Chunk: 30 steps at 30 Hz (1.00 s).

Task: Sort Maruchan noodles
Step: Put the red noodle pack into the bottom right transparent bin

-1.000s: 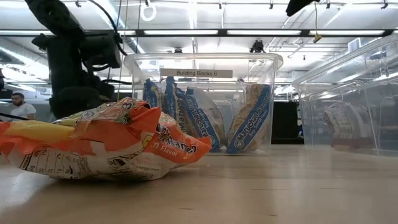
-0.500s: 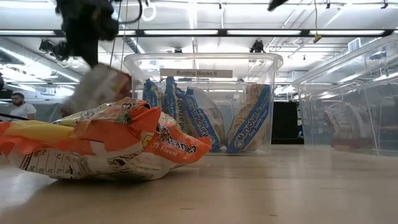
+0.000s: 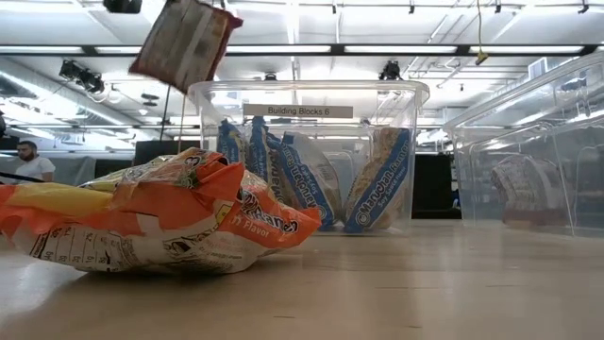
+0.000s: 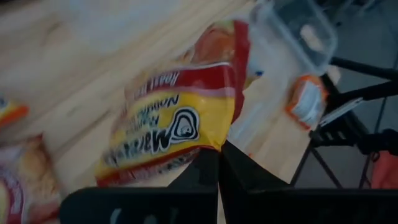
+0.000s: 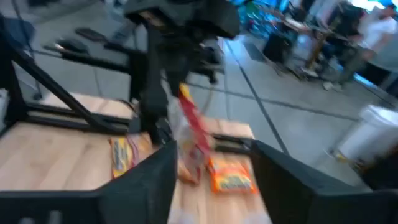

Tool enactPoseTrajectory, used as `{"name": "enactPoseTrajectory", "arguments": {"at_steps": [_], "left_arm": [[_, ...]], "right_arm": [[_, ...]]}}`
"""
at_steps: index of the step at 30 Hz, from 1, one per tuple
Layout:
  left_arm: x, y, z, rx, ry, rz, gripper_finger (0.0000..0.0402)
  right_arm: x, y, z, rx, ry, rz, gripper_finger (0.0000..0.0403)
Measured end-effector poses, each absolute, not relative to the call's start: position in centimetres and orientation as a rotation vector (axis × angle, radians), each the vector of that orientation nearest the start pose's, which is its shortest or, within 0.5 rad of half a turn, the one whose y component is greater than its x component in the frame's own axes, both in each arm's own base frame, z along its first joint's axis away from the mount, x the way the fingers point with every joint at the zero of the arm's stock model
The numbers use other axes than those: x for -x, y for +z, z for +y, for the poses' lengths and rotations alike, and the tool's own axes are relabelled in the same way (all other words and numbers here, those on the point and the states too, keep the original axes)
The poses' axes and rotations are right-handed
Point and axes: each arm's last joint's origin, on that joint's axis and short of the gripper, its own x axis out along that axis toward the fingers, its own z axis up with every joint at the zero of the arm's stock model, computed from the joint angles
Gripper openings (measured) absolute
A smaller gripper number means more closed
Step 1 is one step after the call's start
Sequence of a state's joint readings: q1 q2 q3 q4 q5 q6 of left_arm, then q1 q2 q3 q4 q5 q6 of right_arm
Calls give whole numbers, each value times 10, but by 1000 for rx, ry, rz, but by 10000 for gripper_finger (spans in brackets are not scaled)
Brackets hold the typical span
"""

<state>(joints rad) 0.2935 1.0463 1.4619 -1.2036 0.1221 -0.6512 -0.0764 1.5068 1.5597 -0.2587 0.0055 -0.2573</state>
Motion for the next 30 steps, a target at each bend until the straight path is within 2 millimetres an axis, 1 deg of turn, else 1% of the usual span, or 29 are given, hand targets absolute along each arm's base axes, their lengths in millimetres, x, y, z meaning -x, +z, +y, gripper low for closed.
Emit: {"name": "enactPoseTrajectory", "arguments": {"at_steps": [2, 5, 8, 12, 16, 22, 25, 30], "left_arm": [[-152, 421, 42, 766, 397, 662, 1], [-156, 422, 43, 757, 386, 647, 1], [-167, 417, 44, 736, 367, 684, 1], [-186, 412, 40, 680, 268, 726, 2], [-204, 406, 32, 641, 153, 763, 3], [-212, 405, 23, 603, 95, 767, 4], [-215, 408, 19, 584, 64, 733, 5], [-219, 411, 14, 568, 31, 694, 5]], "right_arm": [[-354, 412, -25, 256, -29, 181, 243], [-372, 403, -19, 311, -8, 138, 260], [-385, 392, -15, 355, -2, 145, 262], [-400, 371, -14, 335, 7, 204, 251], [-407, 360, -10, 354, 27, 238, 238], [-407, 354, -3, 349, 104, 277, 213], [-405, 350, -2, 344, 113, 317, 195], [-405, 351, 0, 343, 123, 306, 160]]}}
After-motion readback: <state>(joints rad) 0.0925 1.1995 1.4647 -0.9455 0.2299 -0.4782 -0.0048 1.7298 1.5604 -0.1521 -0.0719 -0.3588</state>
